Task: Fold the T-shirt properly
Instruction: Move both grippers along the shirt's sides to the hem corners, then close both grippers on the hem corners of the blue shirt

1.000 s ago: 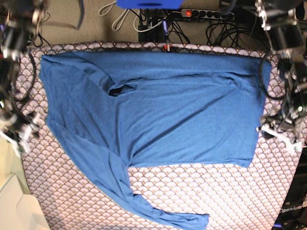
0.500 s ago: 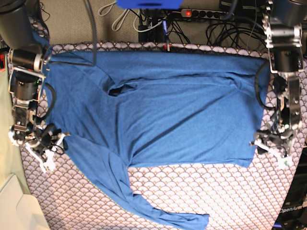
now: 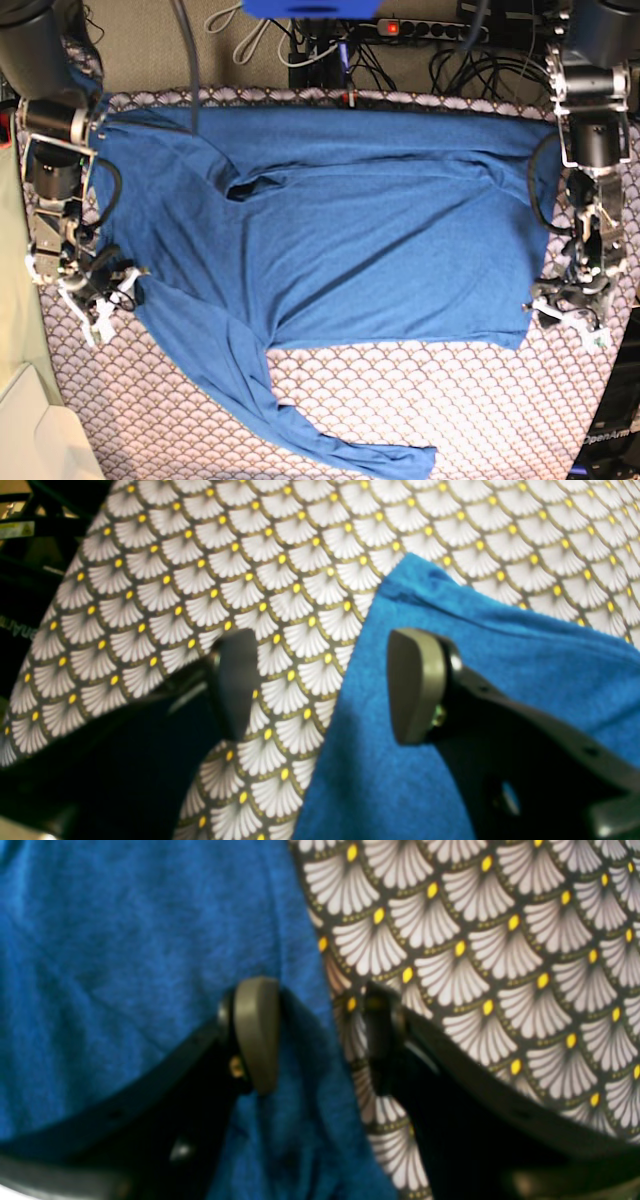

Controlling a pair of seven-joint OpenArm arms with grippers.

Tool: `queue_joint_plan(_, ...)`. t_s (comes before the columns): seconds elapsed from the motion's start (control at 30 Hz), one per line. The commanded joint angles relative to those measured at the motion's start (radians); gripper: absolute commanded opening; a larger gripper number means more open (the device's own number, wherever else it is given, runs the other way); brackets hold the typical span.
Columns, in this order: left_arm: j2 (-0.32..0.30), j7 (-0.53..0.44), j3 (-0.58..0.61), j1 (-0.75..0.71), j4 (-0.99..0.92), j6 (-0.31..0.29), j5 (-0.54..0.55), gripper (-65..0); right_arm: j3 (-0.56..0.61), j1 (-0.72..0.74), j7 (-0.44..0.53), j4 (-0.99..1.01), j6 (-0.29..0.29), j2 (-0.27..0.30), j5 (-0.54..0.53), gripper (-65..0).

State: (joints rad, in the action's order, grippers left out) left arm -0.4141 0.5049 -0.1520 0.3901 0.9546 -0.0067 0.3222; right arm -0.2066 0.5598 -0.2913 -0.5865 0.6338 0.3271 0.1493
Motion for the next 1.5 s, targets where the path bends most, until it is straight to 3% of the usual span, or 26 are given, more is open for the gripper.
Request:
queue_joint_plan(0.0,-0.016,-0.036,-0.004,0.045,-0.009,0.001,0.001,-25.2,-0.001,0.024,-0.01,-0.013,0.004,0.011,-0.003,-44.5)
queue_joint_plan(0.13,-0.007,-0.11,0.039,0.12,-0.139,0.001,0.001,-25.2,-0.001,0.006,-0.004,-0.013,0.002,0.01,-0.003,-64.9)
queue_joint_plan(0.4,0.013,-0.291,0.288,0.228,-0.354,0.001,0.008,-25.2,0.0,-0.004,-0.006,-0.013,0.002,0.002,-0.003,-65.0)
queue_joint_plan(0.8,0.074,-0.486,0.292,0.28,-0.609,0.001,0.002,-25.1,0.0,-0.004,-0.009,-0.013,0.002,-0.004,-0.003,-65.0)
queue_joint_plan(1.23,0.111,-0.5,0.295,0.263,-0.635,0.001,0.002,-25.4,0.0,-0.002,-0.009,-0.016,0.002,-0.016,-0.003,-65.0)
queue_joint_plan(1.47,0.122,-0.555,0.295,0.228,-0.636,0.001,0.002,-27.4,0.0,-0.002,-0.01,-0.016,0.002,-0.018,-0.003,-65.0)
